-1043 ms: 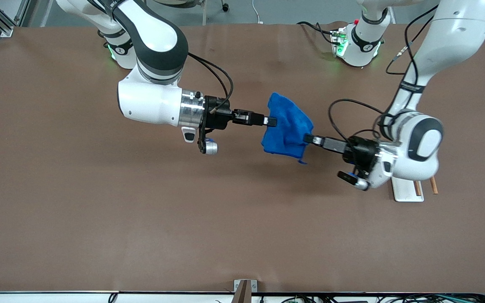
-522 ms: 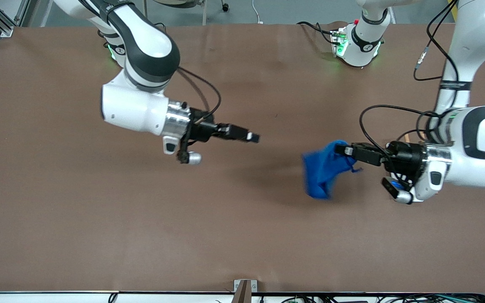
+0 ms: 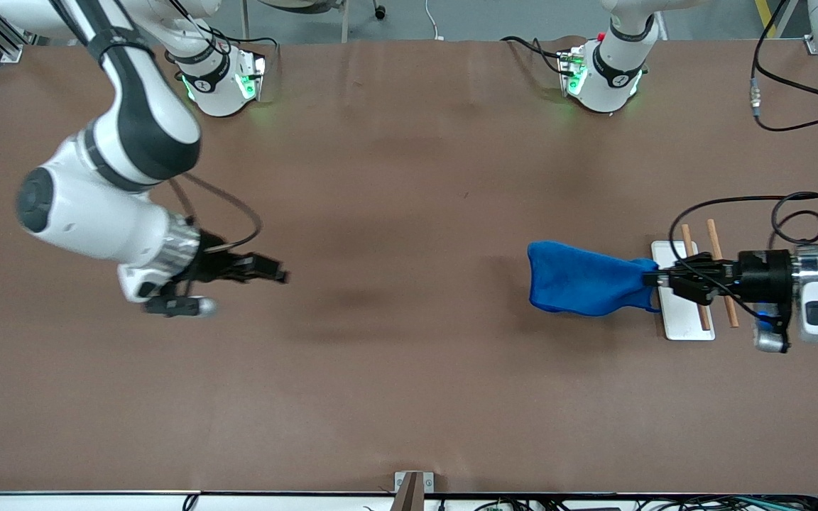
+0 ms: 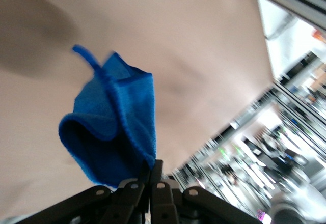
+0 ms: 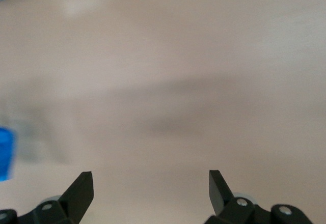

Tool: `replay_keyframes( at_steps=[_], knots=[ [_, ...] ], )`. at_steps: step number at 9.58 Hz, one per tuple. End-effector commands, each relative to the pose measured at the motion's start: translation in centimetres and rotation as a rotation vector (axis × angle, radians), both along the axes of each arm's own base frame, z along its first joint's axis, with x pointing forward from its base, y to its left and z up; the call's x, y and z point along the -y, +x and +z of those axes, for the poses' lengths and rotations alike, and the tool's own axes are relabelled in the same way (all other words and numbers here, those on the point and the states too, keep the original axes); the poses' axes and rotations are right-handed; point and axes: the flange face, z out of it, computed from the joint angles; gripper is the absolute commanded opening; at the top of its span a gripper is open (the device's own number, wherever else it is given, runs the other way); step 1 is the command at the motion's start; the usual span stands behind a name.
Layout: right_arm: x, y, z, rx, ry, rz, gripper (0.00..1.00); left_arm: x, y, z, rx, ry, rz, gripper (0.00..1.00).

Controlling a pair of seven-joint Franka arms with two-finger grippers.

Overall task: Right arm passes towel to left arm to hang
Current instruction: 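Drape the towel over the wooden dowels with the left gripper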

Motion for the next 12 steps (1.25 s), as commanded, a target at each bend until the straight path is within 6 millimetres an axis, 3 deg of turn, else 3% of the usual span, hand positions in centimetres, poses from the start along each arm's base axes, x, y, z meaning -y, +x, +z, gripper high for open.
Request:
replay_keyframes(
  at_steps=[1, 3, 5, 8, 9, 10, 12],
  knots=[
    [8.1, -0.4, 2.8, 0.043, -0.206, -0.061, 1.0, -2.5, -1.1, -0.4, -0.016, 0.258, -0.074, 0.0],
    [15.3, -1.6, 7.4, 0.075, -0.272, -0.145, 1.0, -4.8, -2.0, -0.1, 0.013, 0.46, -0.201, 0.0],
    [19.5, -4.5, 11.9, 0.047, -0.293, -0.09, 1.0, -9.2, -2.8, -0.4, 0.033, 0.548, -0.285, 0.0],
    [23.0, -7.9, 18.9, -0.034, -0.278, -0.071, 1.0, -13.2, -3.7, -0.3, 0.063, 0.623, -0.42, 0.0],
    [23.2, -8.9, 20.3, -0.066, -0.274, -0.039, 1.0, -14.8, -4.1, -0.3, 0.081, 0.617, -0.457, 0.0],
    [23.1, -9.0, 20.4, -0.072, -0.281, -0.04, 1.0, -17.1, -4.7, -0.6, 0.094, 0.599, -0.468, 0.0],
    [23.3, -8.8, 20.5, -0.06, -0.288, -0.044, 1.0, -19.7, -5.4, -1.7, 0.115, 0.571, -0.506, 0.01]
  ],
)
